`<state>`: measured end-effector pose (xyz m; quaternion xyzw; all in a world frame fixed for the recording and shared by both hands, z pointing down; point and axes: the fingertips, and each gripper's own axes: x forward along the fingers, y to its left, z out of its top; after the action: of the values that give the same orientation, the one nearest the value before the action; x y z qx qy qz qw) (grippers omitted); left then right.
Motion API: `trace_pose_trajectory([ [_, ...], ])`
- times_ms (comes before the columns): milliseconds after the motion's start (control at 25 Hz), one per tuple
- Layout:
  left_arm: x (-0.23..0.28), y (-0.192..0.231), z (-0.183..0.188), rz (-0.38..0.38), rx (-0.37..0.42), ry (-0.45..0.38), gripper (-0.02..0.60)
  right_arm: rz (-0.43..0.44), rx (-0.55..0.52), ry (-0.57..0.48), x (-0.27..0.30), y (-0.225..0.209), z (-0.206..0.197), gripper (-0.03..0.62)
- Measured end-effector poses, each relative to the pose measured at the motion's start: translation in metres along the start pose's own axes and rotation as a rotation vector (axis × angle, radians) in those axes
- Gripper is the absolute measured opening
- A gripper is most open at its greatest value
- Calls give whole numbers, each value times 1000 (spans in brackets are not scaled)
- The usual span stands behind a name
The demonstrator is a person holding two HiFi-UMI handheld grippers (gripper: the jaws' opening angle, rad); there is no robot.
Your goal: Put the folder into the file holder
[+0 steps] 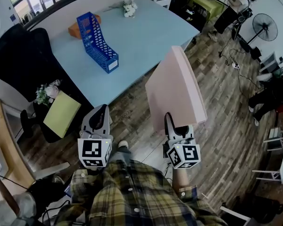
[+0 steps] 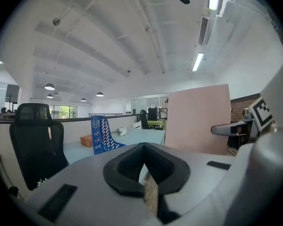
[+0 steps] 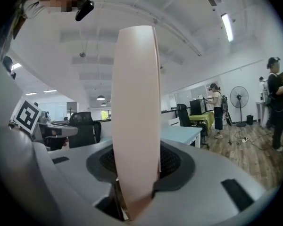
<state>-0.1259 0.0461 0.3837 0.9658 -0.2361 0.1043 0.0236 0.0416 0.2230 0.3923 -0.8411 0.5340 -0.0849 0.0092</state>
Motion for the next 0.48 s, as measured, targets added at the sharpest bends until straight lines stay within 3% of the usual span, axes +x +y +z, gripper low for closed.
trace_pose_trajectory([
  [480,19,49,-12,39,-28,34,-9,47,5,30,60,25,-2,167],
])
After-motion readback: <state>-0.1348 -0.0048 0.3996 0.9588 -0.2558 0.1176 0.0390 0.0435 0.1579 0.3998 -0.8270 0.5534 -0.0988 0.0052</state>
